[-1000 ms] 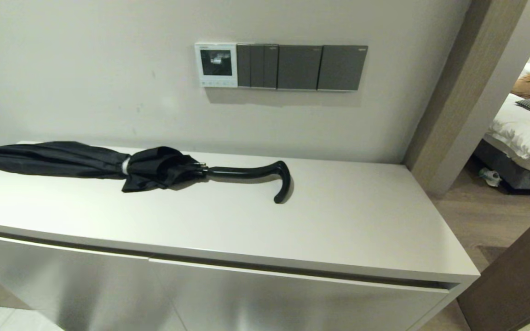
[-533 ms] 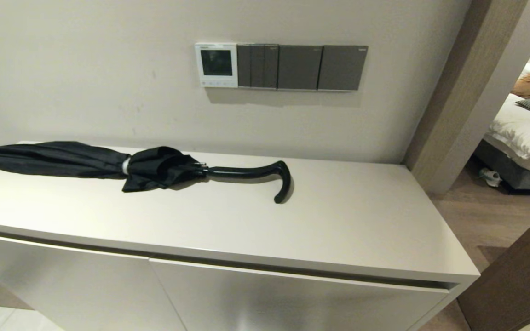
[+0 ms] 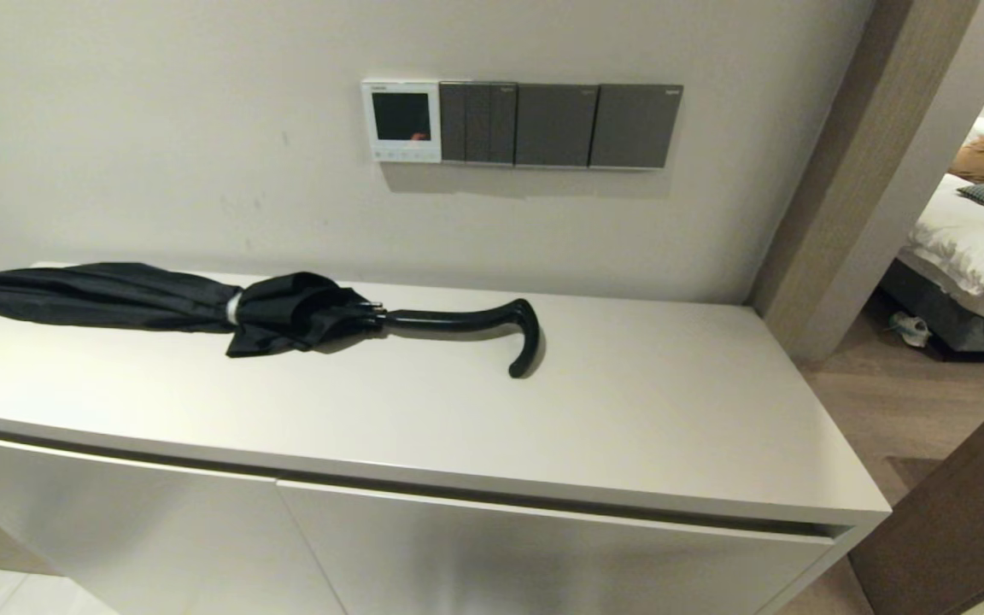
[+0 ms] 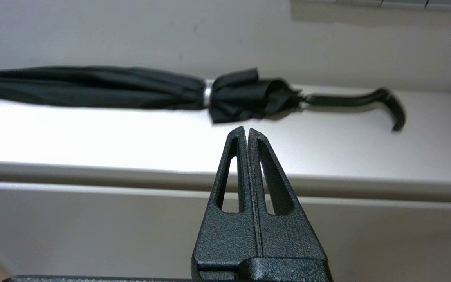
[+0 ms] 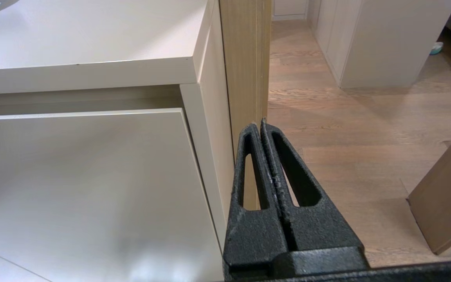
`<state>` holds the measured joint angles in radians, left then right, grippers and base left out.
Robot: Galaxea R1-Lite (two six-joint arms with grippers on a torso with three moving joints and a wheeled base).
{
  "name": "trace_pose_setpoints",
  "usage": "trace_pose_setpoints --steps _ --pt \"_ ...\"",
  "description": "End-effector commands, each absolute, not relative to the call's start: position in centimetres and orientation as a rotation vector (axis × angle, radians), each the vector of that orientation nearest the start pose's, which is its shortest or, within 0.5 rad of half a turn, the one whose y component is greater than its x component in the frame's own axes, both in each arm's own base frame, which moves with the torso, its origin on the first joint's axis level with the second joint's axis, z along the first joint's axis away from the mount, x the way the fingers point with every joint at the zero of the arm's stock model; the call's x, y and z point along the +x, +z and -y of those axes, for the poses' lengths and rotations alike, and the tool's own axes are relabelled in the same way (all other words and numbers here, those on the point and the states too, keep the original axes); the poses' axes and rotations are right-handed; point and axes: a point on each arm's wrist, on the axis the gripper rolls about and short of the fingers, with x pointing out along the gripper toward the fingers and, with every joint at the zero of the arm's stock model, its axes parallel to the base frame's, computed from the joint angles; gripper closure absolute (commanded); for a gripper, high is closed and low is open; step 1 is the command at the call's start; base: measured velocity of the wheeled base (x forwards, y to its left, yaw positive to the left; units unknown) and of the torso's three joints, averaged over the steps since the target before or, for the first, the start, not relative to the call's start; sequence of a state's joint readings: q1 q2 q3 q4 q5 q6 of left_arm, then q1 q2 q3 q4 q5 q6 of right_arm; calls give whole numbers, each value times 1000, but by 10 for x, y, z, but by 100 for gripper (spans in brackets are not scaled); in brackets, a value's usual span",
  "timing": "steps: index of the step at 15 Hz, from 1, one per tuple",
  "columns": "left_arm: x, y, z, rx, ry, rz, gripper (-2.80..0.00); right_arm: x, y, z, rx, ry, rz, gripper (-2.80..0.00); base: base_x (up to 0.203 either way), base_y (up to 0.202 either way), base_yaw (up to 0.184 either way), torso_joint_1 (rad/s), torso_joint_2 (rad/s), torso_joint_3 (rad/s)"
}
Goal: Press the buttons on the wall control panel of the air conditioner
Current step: Turn on the central air conditioner
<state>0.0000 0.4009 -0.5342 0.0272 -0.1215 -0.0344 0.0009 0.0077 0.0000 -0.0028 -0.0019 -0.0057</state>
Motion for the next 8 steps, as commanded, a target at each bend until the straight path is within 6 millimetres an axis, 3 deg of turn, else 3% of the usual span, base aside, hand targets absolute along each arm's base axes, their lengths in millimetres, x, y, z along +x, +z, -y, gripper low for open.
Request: trace_pose_setpoints --steps 1,3,8 --pt "26 255 3 -48 -150 21 0 -22 75 0 -6 0 -9 0 0 0 0 0 0 0" --pt "46 268 4 -65 -195 -11 0 -22 75 0 -6 0 -9 0 0 0 0 0 0 0" --pt "50 276 6 -84 -230 -3 0 -22 75 0 -6 0 -9 0 0 0 0 0 0 0"
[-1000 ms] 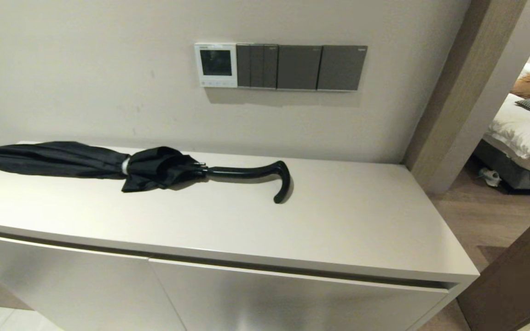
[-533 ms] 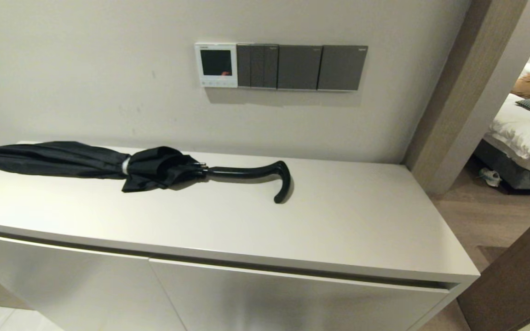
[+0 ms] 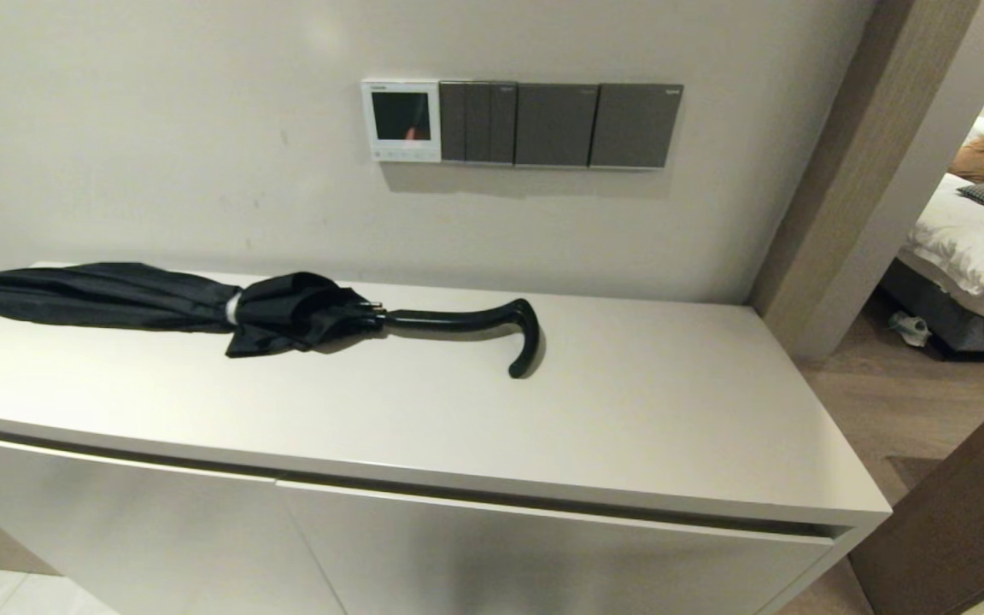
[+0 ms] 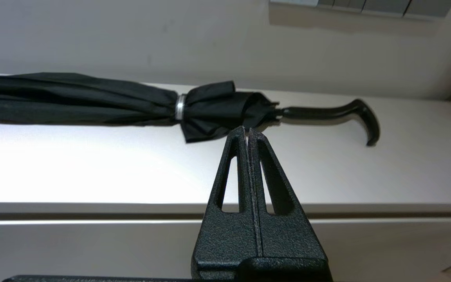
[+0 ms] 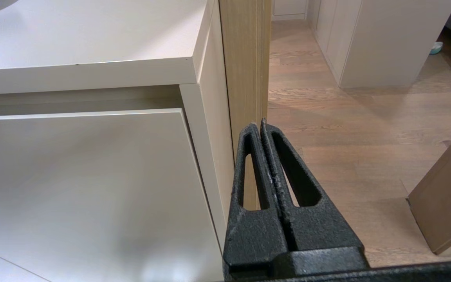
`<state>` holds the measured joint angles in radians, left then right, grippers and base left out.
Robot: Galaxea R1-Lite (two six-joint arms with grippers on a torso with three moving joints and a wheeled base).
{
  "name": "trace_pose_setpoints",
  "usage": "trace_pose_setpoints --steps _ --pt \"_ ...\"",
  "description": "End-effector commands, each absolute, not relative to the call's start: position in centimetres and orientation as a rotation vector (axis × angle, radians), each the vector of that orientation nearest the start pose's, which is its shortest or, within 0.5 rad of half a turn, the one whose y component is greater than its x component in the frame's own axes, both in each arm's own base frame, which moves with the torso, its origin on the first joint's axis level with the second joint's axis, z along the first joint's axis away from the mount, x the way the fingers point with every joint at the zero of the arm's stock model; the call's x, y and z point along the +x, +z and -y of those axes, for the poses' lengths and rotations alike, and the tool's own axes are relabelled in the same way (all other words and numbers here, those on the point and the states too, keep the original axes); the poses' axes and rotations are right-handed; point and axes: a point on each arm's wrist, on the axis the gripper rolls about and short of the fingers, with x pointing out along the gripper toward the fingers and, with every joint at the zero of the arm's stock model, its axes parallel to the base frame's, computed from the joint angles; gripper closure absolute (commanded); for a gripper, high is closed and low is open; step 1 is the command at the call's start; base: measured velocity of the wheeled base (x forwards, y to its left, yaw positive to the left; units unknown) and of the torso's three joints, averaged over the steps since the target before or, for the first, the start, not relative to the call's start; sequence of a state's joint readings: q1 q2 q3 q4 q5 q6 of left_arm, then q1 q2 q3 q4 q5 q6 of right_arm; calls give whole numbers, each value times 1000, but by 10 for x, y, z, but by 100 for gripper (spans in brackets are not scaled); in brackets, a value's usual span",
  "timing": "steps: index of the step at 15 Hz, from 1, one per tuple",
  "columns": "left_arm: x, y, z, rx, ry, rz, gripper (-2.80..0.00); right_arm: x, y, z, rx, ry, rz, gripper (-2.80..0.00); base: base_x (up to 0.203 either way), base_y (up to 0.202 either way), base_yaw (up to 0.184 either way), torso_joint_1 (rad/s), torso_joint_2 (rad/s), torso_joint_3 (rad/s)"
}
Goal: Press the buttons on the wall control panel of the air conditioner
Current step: Turn on the central air conditioner
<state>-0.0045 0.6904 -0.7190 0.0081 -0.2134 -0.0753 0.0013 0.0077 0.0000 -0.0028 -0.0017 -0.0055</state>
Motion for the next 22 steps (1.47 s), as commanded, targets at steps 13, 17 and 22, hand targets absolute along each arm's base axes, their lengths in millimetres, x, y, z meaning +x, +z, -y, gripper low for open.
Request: trace_pose_setpoints --steps 13,17,22 --pt "224 303 108 -181 -461 -259 0 -22 75 0 -6 0 -9 0 0 0 0 0 0 0" --pt "264 281 143 -155 -395 -269 0 -22 75 0 -6 -2 -9 0 0 0 0 0 0 0" --pt "273 288 153 -169 -394 -220 0 -22 75 0 -6 0 -9 0 0 0 0 0 0 0"
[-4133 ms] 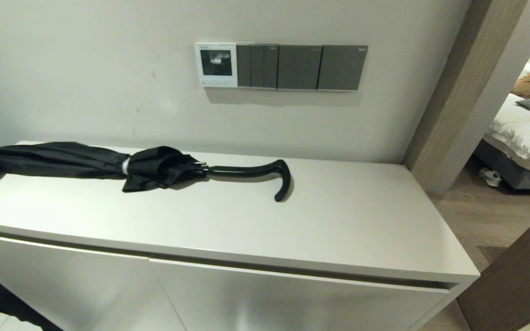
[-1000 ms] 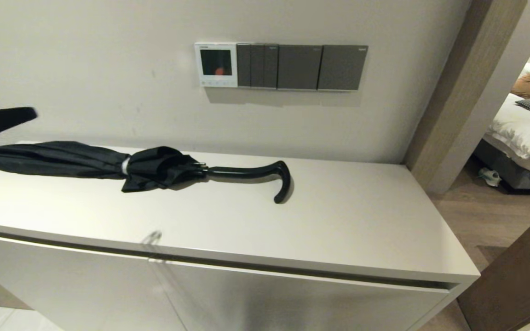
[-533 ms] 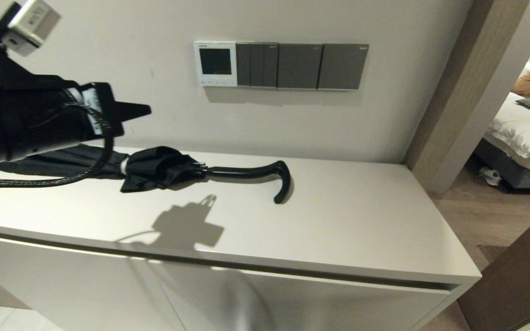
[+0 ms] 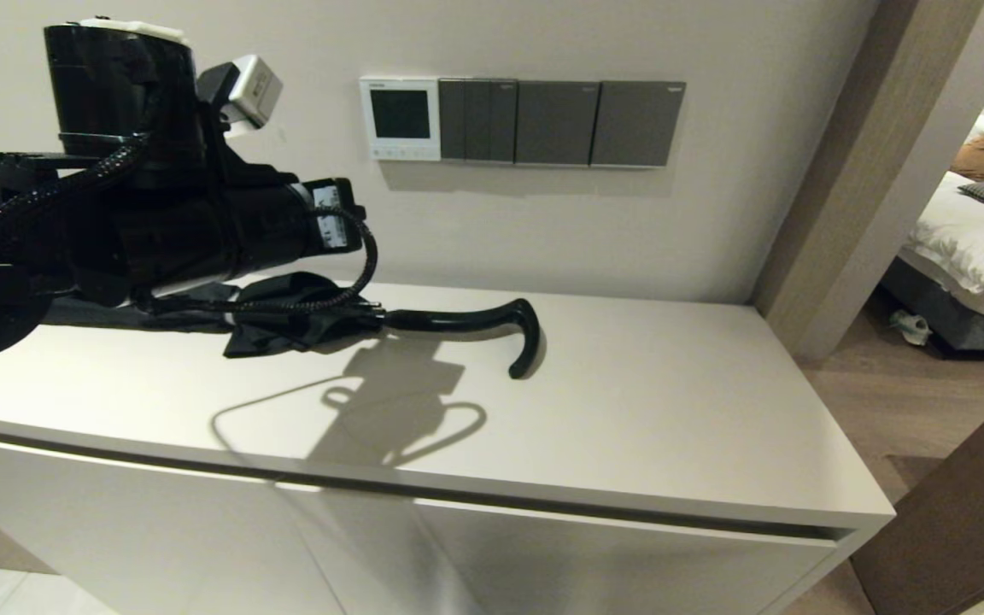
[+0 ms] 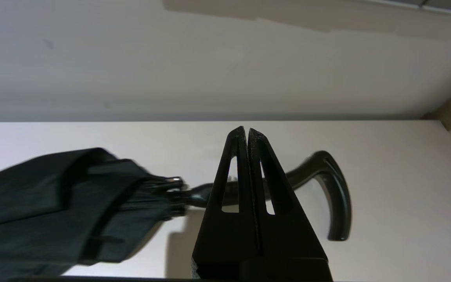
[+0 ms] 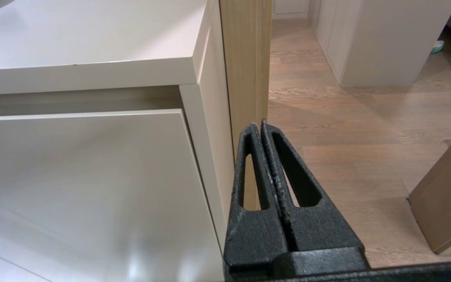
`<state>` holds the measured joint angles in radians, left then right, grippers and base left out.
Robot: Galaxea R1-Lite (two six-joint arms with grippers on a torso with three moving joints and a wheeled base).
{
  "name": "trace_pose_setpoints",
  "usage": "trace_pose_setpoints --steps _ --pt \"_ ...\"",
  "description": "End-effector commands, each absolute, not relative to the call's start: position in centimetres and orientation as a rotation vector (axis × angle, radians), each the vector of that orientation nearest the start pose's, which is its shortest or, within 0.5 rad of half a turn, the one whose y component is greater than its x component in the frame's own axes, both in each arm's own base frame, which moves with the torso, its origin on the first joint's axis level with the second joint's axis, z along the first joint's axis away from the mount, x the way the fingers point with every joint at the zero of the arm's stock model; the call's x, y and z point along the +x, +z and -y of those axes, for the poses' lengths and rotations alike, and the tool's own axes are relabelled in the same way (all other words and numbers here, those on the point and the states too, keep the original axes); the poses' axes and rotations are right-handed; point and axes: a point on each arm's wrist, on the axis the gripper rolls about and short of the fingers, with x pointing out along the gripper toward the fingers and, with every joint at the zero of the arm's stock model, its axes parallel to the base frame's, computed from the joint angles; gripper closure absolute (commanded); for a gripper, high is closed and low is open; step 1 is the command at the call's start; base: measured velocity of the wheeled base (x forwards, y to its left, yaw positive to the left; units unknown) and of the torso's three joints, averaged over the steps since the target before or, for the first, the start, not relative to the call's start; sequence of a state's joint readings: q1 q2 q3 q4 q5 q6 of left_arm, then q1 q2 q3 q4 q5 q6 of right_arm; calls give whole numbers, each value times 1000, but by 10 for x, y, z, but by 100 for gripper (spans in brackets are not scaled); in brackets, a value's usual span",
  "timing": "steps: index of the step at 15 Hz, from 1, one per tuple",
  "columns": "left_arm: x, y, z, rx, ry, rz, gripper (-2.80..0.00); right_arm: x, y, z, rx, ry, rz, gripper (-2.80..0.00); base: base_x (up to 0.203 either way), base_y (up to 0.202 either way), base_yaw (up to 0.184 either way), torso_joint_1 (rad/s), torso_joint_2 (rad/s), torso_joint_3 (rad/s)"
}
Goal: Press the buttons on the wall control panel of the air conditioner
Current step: Turn on the central air conditioner
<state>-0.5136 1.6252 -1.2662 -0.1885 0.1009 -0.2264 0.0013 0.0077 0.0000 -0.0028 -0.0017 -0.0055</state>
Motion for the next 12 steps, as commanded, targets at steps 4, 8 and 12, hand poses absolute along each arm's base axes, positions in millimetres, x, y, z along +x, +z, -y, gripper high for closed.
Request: trace_pose_setpoints --steps 4,8,12 --pt "280 286 171 -178 -427 -191 0 -22 75 0 -6 0 -9 0 0 0 0 0 0 0" --pt "280 291 179 -185 -441 -175 0 -22 75 0 -6 0 -9 0 0 0 0 0 0 0" --pt "292 287 197 -193 -461 -167 0 -22 75 0 -6 0 -9 0 0 0 0 0 0 0"
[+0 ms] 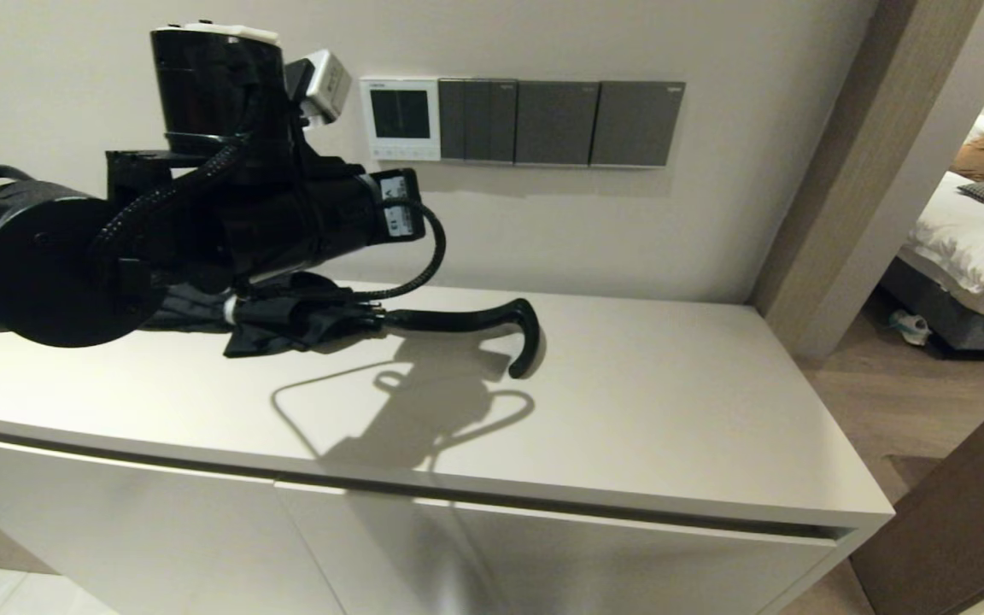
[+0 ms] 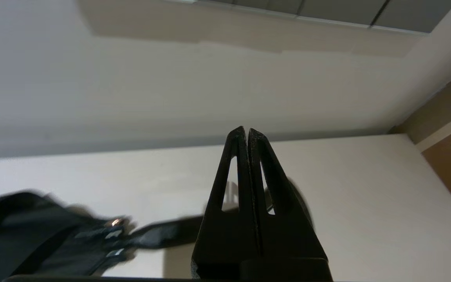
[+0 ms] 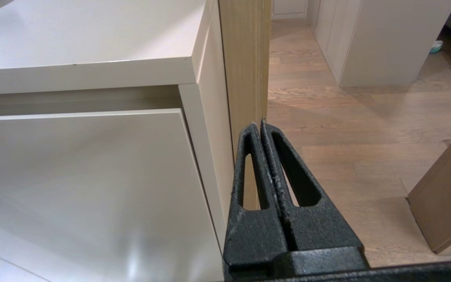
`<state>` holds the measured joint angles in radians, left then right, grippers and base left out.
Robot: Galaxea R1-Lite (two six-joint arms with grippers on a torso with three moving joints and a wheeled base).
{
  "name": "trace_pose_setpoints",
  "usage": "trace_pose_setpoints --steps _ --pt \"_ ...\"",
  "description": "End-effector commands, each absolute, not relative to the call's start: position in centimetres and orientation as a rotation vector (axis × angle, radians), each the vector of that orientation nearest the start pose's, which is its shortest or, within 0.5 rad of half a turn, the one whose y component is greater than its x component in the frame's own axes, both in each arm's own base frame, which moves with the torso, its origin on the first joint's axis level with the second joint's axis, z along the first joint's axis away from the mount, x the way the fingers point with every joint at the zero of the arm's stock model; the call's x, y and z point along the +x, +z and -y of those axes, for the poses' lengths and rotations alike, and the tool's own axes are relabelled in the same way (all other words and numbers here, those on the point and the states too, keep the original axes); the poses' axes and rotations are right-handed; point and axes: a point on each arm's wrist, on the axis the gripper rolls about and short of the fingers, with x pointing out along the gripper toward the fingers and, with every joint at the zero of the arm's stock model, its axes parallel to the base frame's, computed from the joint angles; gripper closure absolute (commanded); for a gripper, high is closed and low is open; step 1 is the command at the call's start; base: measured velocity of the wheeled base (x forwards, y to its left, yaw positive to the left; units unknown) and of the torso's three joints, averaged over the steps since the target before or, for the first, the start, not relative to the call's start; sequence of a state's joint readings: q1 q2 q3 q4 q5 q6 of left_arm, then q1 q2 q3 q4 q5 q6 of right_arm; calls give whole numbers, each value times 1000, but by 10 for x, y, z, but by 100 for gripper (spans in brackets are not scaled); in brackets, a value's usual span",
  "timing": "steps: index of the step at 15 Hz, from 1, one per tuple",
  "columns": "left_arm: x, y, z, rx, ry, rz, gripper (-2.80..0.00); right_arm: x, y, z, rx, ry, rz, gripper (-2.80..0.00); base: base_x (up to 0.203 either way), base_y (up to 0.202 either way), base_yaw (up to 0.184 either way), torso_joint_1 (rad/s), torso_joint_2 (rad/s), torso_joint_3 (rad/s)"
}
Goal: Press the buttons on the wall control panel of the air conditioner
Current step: Turn on the central air conditioner
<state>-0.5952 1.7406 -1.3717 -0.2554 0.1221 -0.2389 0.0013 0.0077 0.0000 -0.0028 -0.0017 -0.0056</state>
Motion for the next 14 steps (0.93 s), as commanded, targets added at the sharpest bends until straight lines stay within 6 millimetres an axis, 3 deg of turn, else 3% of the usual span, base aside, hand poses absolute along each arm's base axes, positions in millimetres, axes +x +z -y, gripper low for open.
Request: trace_pose_setpoints --steps 1,14 --pt "295 287 199 -195 -460 -159 0 -22 75 0 -6 0 -9 0 0 0 0 0 0 0" --pt "320 286 216 -209 -448 -120 0 -22 75 0 -6 0 -9 0 0 0 0 0 0 0"
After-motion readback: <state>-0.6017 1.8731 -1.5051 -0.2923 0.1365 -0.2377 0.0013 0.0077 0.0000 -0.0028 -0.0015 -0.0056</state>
